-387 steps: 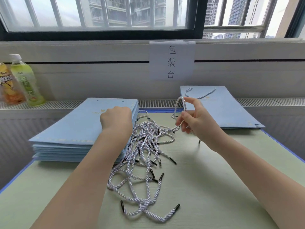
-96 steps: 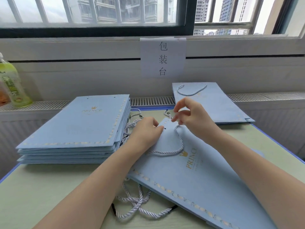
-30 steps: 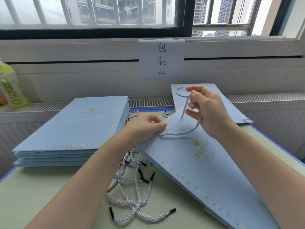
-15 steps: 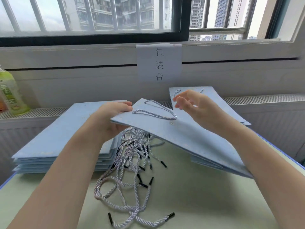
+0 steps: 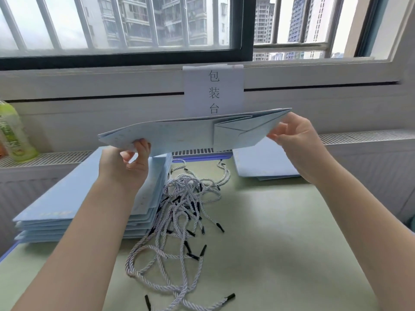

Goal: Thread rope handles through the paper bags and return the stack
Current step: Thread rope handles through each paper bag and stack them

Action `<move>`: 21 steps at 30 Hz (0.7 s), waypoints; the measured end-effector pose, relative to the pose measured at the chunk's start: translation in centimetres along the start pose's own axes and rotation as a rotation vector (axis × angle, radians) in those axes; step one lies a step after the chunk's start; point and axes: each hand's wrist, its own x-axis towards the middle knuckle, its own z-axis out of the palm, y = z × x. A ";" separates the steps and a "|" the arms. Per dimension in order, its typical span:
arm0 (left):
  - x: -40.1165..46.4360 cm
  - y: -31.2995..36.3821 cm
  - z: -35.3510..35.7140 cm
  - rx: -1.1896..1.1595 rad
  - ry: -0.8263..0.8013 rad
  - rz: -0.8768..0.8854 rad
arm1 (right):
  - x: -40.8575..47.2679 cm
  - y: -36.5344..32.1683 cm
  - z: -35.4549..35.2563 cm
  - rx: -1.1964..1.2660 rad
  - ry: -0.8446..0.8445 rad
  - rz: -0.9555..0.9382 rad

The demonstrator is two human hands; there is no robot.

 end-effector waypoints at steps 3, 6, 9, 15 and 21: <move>0.0 -0.8 0.1 -0.029 0.016 0.066 | 0.0 0.6 0.6 -0.128 -0.051 0.006; -0.4 -1.7 0.7 0.090 0.010 0.200 | 0.0 0.7 0.6 -0.055 0.070 -0.124; -0.9 -2.9 1.4 0.455 -0.128 0.309 | -0.3 0.4 0.6 0.080 0.208 -0.253; 0.2 -5.6 -0.7 1.857 -0.201 0.605 | 0.5 1.5 0.5 -0.019 0.520 -0.010; 0.3 -7.6 -2.2 2.480 -0.309 0.373 | 1.2 2.7 -0.2 -0.020 0.599 0.283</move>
